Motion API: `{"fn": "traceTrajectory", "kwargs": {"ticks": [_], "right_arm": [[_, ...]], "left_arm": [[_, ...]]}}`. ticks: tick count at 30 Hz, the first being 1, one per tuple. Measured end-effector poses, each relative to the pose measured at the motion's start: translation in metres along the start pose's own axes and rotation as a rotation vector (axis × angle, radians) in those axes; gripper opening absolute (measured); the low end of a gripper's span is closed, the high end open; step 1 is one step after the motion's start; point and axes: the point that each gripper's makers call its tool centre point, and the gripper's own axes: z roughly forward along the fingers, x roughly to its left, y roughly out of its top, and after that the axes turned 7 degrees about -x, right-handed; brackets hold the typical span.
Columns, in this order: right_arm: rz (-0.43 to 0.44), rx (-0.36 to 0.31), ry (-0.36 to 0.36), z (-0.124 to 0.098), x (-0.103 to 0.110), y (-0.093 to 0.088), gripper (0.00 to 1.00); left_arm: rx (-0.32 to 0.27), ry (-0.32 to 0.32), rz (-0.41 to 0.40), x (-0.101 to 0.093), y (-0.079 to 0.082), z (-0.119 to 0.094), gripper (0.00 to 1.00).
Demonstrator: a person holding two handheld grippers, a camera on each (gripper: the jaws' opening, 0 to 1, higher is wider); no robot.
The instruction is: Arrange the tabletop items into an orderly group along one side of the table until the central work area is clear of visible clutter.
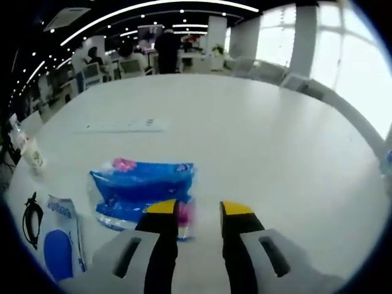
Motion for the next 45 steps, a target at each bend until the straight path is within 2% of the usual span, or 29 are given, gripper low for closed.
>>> {"fn": "traceTrajectory", "kwargs": {"ticks": [4,7,12,20,23,28,31,35,37,39,40,45], "right_arm": [[0.031,0.003,0.009,-0.006,0.003,-0.003,0.41],[0.056,-0.046,0.04,-0.01,0.009,0.004,0.48],[0.092,-0.071,0.095,-0.022,0.025,0.006,0.61],[0.135,-0.082,0.107,-0.044,0.041,0.007,0.79],[0.138,-0.085,0.111,-0.054,0.047,0.006,0.81],[0.143,-0.079,0.125,-0.074,0.057,0.004,0.87],[0.135,-0.09,0.135,-0.086,0.064,0.004,0.88],[0.146,-0.082,0.135,-0.102,0.07,-0.001,0.98],[0.148,-0.097,0.141,-0.11,0.073,-0.003,0.99],[0.169,-0.086,0.156,-0.12,0.08,-0.01,0.99],[0.183,-0.078,0.163,-0.123,0.082,-0.013,0.99],[0.24,-0.065,0.19,-0.143,0.094,-0.026,0.99]], "left_arm": [[-0.014,-0.011,-0.011,-0.002,0.003,0.0,0.84],[-0.021,-0.011,-0.027,-0.001,0.004,-0.001,0.84],[-0.033,-0.012,-0.04,-0.001,0.006,-0.002,0.86],[-0.027,-0.01,-0.04,-0.001,0.003,-0.001,0.9],[-0.028,-0.019,-0.038,-0.003,0.003,0.0,0.91],[-0.043,-0.074,-0.119,-0.015,0.004,0.001,0.95],[-0.05,-0.09,-0.121,-0.019,0.005,0.003,0.97],[-0.056,-0.126,-0.146,-0.029,0.002,0.007,0.98],[-0.047,-0.137,-0.155,-0.033,-0.001,0.008,0.98],[-0.047,-0.137,-0.151,-0.035,-0.001,0.009,0.96],[-0.073,-0.135,-0.15,-0.035,0.005,0.012,0.96],[-0.079,-0.194,-0.112,-0.043,0.013,0.025,0.98]]}}
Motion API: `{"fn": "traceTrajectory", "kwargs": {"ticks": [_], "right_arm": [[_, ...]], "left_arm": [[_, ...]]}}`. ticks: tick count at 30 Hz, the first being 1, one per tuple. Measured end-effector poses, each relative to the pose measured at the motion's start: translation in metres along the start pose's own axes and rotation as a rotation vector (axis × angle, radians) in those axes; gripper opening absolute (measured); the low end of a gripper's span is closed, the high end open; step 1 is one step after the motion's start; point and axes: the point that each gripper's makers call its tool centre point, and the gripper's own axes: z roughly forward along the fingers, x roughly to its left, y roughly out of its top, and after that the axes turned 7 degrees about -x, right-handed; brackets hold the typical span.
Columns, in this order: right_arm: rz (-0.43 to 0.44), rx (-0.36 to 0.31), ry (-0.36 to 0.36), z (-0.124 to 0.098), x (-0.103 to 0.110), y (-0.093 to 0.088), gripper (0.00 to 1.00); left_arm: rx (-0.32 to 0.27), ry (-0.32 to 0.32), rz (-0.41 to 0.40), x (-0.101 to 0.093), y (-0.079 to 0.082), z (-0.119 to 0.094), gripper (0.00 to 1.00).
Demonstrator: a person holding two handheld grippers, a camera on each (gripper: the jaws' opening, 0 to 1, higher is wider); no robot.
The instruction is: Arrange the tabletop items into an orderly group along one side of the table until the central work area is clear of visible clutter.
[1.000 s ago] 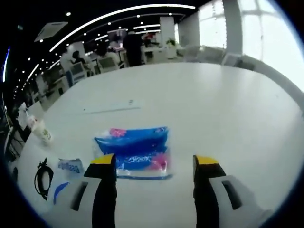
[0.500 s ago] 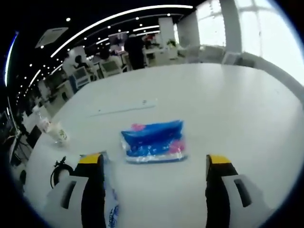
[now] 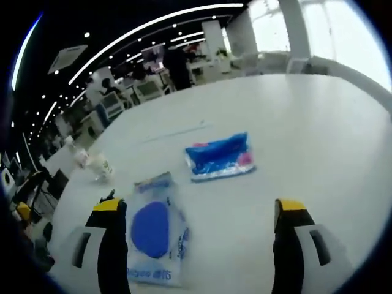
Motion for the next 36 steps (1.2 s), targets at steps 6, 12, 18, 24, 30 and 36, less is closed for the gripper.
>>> {"fn": "traceTrajectory", "kwargs": {"ticks": [6,12,18,24,30,36], "right_arm": [[0.011,-0.006,-0.017,-0.016,0.009,-0.014,0.99],[0.003,0.032,-0.022,-0.025,0.025,-0.037,0.99],[0.064,0.097,-0.03,-0.027,0.033,-0.065,0.99],[0.1,0.125,-0.031,-0.027,0.048,-0.082,0.97],[0.136,0.173,-0.041,-0.024,0.064,-0.104,0.94],[0.168,0.194,-0.049,-0.018,0.077,-0.114,0.88]], "left_arm": [[0.053,-0.078,0.032,-0.011,-0.011,0.018,0.99],[0.105,-0.132,0.063,-0.016,-0.023,0.038,0.99],[0.098,-0.181,0.091,-0.023,-0.025,0.063,0.97],[0.095,-0.2,0.097,-0.026,-0.023,0.084,0.96],[0.12,-0.221,0.099,-0.031,-0.035,0.104,0.93],[0.152,-0.24,0.095,-0.036,-0.051,0.127,0.92]]}}
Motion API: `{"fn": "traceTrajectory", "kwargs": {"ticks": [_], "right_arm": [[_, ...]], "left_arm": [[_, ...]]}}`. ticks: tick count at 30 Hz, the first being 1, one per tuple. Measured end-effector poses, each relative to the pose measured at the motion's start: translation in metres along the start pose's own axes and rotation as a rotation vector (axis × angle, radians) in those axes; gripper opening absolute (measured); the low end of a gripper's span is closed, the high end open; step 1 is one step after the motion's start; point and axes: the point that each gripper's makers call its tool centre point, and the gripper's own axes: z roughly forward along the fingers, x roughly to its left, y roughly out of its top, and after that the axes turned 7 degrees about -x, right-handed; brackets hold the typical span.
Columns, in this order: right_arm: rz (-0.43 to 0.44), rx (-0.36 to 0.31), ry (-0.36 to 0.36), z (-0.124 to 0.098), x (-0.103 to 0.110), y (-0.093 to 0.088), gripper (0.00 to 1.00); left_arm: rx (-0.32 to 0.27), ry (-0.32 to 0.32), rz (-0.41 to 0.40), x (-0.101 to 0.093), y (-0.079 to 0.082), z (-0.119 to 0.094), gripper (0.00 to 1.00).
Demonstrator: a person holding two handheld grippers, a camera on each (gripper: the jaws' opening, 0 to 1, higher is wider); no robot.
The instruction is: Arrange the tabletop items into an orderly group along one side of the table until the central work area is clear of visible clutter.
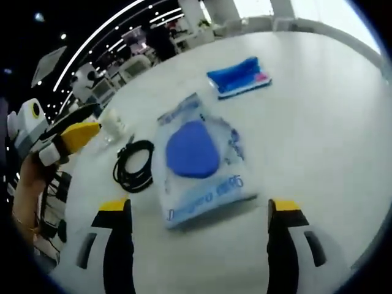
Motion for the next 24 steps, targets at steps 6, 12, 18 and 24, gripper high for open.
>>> {"fn": "traceTrajectory", "kwargs": {"ticks": [6,12,18,24], "right_arm": [[-0.014,-0.001,-0.005,0.005,0.004,-0.003,0.84],[-0.011,0.003,-0.008,0.005,0.003,-0.004,0.78],[0.039,-0.003,-0.021,0.004,0.0,-0.004,0.66],[0.072,0.003,-0.022,0.004,0.001,-0.005,0.56]], "left_arm": [[0.03,-0.024,0.032,0.002,-0.009,0.025,0.89],[0.063,-0.044,0.079,0.003,-0.021,0.044,0.84],[0.08,-0.044,0.065,0.011,-0.034,0.06,0.76],[0.132,-0.075,0.112,0.013,-0.046,0.07,0.63]]}}
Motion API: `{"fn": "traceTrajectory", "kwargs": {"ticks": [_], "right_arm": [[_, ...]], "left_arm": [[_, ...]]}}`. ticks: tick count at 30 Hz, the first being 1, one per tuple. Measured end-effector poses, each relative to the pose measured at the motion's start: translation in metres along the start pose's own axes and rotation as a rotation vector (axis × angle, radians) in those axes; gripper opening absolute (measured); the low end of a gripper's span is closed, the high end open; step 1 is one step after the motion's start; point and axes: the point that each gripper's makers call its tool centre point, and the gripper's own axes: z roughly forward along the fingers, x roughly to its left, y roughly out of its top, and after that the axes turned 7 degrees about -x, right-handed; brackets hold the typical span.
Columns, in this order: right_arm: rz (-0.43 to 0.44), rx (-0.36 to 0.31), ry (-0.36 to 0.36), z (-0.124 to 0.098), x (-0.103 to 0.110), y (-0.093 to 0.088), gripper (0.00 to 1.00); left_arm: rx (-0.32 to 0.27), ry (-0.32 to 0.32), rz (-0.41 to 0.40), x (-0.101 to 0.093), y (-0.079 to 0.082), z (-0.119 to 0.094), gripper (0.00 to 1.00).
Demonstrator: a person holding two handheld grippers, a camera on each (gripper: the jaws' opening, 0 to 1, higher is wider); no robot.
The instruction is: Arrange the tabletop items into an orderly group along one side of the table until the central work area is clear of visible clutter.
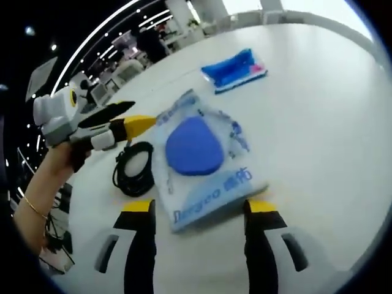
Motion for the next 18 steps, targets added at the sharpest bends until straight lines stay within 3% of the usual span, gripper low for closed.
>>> {"fn": "traceTrajectory", "kwargs": {"ticks": [4,8,11,16,18], "right_arm": [[0.047,0.013,0.001,-0.001,0.003,-0.003,0.49],[0.066,0.021,-0.002,-0.002,0.004,-0.005,0.43],[0.085,0.033,-0.018,-0.001,0.001,-0.006,0.36],[0.086,0.035,-0.035,0.0,-0.004,-0.007,0.28],[0.089,0.041,-0.037,0.0,-0.005,-0.008,0.25]], "left_arm": [[0.01,-0.034,-0.008,-0.002,-0.004,0.007,0.5],[0.081,-0.065,0.014,-0.003,-0.018,0.015,0.43],[0.064,-0.096,-0.118,-0.006,-0.02,0.021,0.4],[0.133,-0.096,-0.021,-0.004,-0.032,0.024,0.22],[0.124,-0.118,-0.013,-0.008,-0.032,0.026,0.18]]}}
